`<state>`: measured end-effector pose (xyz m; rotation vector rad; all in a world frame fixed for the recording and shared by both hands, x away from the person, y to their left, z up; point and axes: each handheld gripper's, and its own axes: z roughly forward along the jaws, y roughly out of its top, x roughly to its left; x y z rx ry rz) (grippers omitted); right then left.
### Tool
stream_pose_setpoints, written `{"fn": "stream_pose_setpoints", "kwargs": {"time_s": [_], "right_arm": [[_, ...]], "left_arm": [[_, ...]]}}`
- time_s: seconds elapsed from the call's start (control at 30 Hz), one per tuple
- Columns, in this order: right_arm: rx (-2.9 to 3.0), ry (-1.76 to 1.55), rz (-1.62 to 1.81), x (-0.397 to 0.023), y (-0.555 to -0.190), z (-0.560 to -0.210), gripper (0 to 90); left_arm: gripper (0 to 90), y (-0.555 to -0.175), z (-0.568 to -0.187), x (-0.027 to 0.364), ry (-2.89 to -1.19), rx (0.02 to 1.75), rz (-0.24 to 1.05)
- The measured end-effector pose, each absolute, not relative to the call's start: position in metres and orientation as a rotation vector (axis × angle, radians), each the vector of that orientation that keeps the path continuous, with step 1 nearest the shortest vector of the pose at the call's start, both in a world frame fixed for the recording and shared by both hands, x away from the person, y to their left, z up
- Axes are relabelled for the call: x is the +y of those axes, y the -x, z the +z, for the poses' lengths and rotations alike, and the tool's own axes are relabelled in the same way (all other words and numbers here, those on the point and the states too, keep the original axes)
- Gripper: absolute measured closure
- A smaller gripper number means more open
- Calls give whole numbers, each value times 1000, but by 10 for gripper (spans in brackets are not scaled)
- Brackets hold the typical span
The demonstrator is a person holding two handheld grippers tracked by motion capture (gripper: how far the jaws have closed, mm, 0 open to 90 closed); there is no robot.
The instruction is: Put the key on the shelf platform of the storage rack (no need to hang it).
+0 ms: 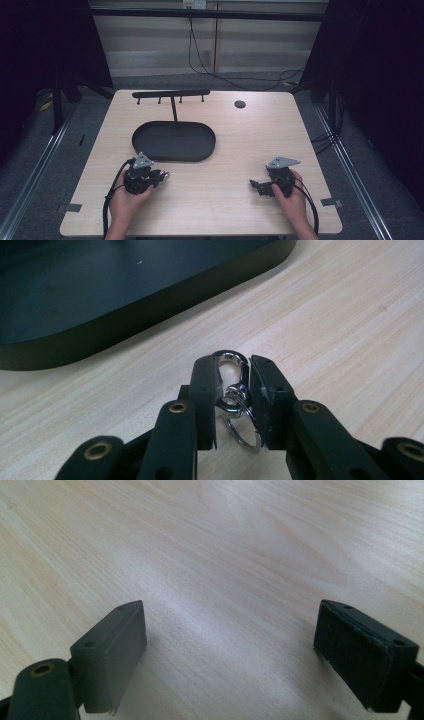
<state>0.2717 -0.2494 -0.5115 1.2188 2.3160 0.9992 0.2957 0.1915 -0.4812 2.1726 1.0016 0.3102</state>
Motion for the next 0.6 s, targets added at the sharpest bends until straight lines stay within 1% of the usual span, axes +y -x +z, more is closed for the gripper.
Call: {"fn": "stream_pose_setpoints", "kwargs": {"time_s": [0.33,0.6], "right_arm": [[2316,-1220,998,-249,-272,-512,131],[2316,-1220,999,-249,-272,-512,131]], "left_arm": [[733,-299,-470,192,-2151,1000,291],[733,-302,-462,192,-2166,988,275]]}}
